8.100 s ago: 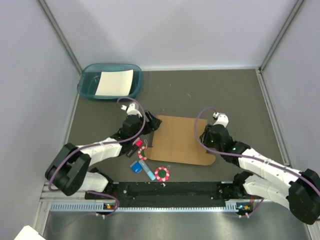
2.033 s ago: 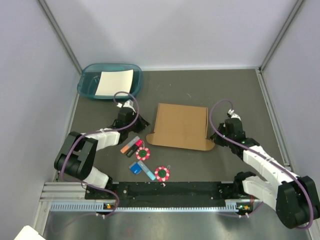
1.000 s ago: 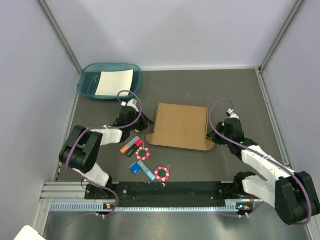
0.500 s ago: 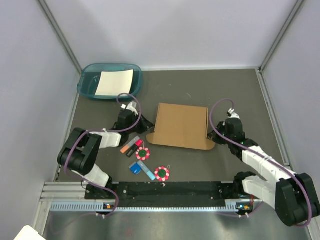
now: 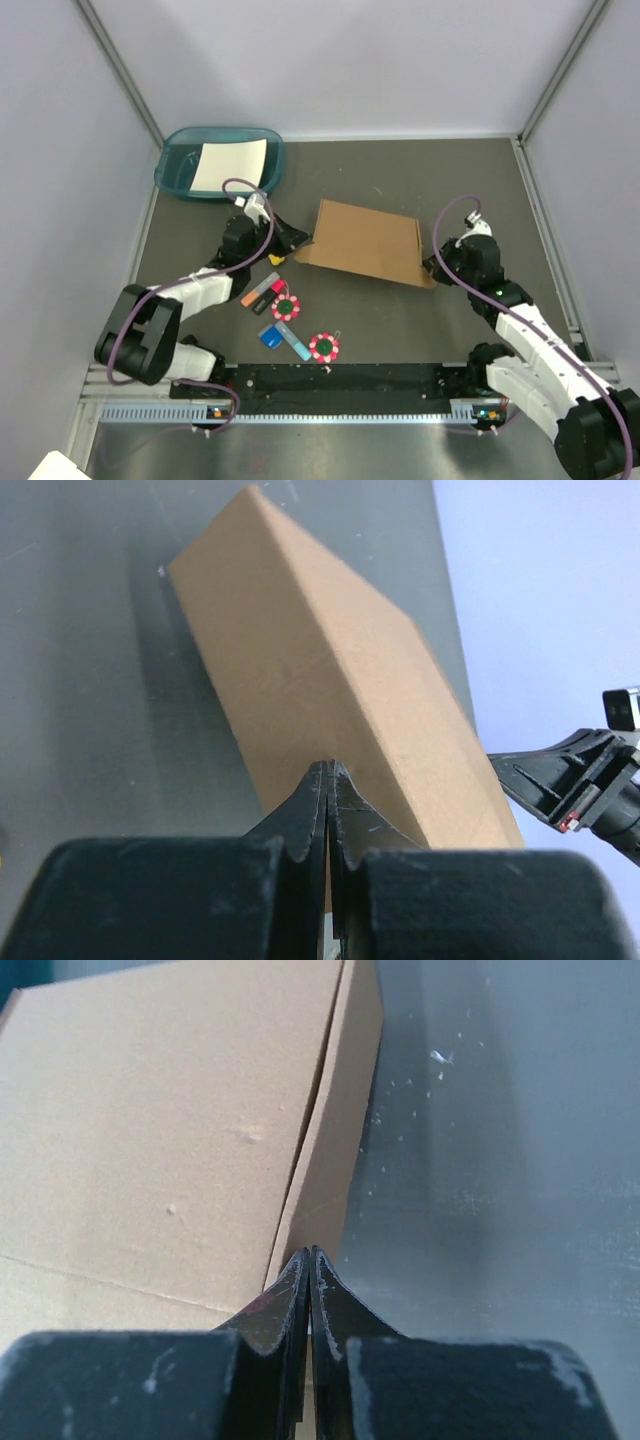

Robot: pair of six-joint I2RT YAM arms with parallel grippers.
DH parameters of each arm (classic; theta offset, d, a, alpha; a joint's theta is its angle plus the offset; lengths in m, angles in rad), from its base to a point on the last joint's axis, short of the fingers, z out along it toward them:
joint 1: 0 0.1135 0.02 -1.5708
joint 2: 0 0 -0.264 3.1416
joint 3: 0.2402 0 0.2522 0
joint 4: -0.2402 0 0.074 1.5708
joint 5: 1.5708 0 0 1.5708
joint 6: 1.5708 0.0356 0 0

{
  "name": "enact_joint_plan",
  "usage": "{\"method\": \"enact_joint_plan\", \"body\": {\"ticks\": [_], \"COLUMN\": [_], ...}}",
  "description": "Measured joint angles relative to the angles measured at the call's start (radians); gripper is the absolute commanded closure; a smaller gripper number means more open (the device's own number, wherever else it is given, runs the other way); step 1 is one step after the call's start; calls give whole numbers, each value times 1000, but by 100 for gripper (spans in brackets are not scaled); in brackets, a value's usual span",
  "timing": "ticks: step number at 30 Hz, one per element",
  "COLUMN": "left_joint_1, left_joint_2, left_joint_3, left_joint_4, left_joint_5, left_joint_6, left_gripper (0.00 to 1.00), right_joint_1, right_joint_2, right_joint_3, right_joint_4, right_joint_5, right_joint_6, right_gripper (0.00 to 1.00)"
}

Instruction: Fold the paper box

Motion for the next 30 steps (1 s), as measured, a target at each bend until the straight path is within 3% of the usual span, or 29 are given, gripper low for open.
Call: {"method": "enact_joint_plan", "body": {"ticks": [8,17,30], "left_joint_1": [-1,-3,-12], "left_joint_2": [-146,-192,-304], "left_joint_3": [-2,-44,-32], "left_joint_4": [-50,-146,-359], "left_joint_5": [0,0,5], "left_joint_6": [4,-4,-26], "left_gripper": [100,100,100], "right_joint_1": [-1,-1,-1], "right_joint_2": [-26,-27,42], "right_joint_3": [95,115,309], "right_joint_4": [-67,-90,-169], "right_joint_5": [0,-2,-6], "right_joint_6": [-1,20,83], "right_gripper": [100,100,100]}}
